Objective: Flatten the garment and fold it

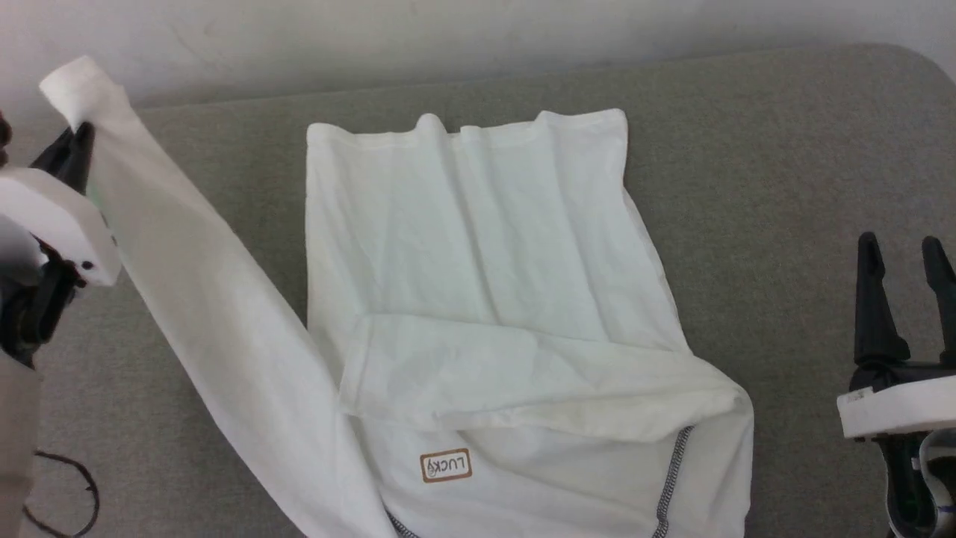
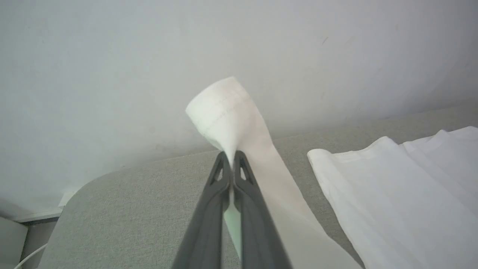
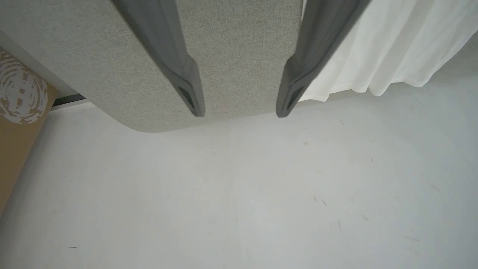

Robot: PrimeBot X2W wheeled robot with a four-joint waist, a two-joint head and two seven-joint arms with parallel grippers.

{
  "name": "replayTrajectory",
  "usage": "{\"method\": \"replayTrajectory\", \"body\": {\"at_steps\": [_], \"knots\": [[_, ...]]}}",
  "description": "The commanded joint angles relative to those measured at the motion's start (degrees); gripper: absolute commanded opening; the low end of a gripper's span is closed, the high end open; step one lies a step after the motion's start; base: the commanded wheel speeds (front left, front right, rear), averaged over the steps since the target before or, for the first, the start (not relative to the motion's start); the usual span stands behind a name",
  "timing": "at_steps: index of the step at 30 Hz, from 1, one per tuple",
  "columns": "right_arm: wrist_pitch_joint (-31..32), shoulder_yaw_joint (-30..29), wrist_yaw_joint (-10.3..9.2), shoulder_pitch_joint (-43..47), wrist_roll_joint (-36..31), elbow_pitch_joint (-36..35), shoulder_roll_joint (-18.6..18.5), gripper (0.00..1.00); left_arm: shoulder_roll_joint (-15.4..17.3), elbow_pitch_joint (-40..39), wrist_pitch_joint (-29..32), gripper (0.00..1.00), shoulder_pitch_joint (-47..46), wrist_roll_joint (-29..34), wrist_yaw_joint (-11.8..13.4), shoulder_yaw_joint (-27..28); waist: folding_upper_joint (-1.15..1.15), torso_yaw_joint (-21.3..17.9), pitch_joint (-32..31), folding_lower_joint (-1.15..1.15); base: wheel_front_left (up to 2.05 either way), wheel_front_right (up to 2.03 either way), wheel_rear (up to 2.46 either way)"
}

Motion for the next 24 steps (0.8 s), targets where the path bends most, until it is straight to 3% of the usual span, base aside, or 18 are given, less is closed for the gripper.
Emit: {"method": "replayTrajectory", "body": {"at_steps": [1, 7, 14, 18, 24], "knots": [[0.09, 0.0, -0.05, 0.81, 0.54, 0.11, 0.19, 1.0, -0.63, -1.98, -0.43, 0.0, 1.31, -0.3, 0.78, 0.16, 0.0, 4.62, -4.82, 0.01, 0.0, 0.0, 0.0], [0.31, -0.31, -0.05, 2.72, 1.43, 0.2, 0.19, 1.0, -4.26, -17.83, 1.25, 0.0, 6.08, -0.78, 4.38, -1.35, 0.0, 6.64, -7.14, 0.01, 0.0, 0.0, 0.0], [0.84, -0.49, -0.05, 3.14, 1.9, -0.3, 0.19, 1.0, -11.28, -33.37, 5.18, 0.0, 9.63, -0.83, 8.38, -7.2, 0.0, 6.32, -8.18, 0.01, 0.0, 0.0, 0.0], [0.93, -0.83, -0.05, 3.26, 2.1, -0.66, 0.19, 1.0, -15.7, -36.15, 6.73, 0.0, 10.41, 0.07, 9.5, -12.43, 0.0, 4.85, -8.09, 0.01, 0.0, 0.0, 0.0], [0.6, -1.55, -0.05, 2.95, 2.78, -0.44, 0.19, 1.0, -23.37, -32.06, 5.85, 0.0, 10.66, 1.57, 10.21, -20.19, 0.0, 1.33, -6.52, 0.01, 0.0, 0.0, 0.0]]}}
